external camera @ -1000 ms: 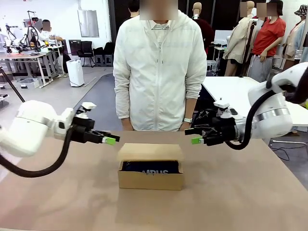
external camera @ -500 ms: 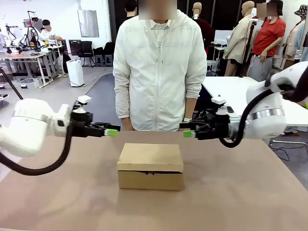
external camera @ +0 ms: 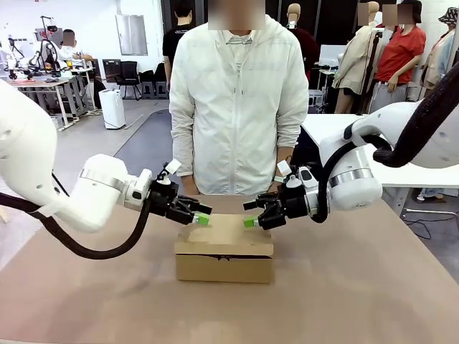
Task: Pack the items into the box.
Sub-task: Close the Mailer Box.
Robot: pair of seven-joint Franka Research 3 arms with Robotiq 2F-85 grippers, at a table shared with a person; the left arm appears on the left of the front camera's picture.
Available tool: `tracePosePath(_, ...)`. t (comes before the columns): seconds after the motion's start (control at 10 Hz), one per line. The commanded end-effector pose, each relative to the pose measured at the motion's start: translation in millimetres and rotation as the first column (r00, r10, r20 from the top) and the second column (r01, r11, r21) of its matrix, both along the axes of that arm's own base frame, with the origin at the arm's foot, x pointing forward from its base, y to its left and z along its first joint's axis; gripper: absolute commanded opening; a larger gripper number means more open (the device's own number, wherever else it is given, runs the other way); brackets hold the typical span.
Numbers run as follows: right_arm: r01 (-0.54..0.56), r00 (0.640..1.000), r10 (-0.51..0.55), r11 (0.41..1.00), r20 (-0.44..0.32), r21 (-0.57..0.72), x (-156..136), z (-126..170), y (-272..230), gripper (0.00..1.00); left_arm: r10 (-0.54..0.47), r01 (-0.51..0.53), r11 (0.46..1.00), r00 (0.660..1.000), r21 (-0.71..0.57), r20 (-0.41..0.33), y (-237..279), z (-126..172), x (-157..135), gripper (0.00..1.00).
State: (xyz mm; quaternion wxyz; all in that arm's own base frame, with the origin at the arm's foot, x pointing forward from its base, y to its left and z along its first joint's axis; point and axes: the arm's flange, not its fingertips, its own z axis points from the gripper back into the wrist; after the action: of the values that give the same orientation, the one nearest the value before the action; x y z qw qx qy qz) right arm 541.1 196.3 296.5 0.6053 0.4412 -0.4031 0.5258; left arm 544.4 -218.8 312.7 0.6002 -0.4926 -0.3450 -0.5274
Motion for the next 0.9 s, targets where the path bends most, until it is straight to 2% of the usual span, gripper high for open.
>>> tracePosePath(0.0,0.052,0.993,-0.040,0.993,0.114,-0.103,-8,-10,6,1.00,0.027,-0.029,0.999,0.996,0.025,0.081,5,-8,2,1.00)
tracePosePath(0.1,0.056,0.993,-0.044,0.993,0.112,-0.108,-7,-10,6,1.00,0.056,-0.066,0.995,0.989,0.071,0.135,3,-16,1,1.00)
tracePosePath(0.2,0.057,0.993,-0.046,0.993,0.110,-0.102,-5,-8,6,1.00,0.063,-0.081,0.988,0.989,0.130,0.134,-1,-24,3,1.00)
tracePosePath(0.4,0.066,0.992,-0.051,0.990,0.118,-0.126,-3,-9,6,1.00,0.051,-0.069,0.986,0.991,0.154,0.121,-2,-27,4,1.00)
tracePosePath(0.7,0.064,0.993,-0.055,0.994,0.100,-0.094,-1,-9,3,1.00,0.057,-0.080,0.970,0.993,0.230,0.105,-1,-33,5,1.00)
tracePosePath(0.8,0.067,0.993,-0.058,0.993,0.098,-0.093,-2,-9,2,1.00,0.045,-0.067,0.975,0.993,0.213,0.105,0,-31,3,1.00)
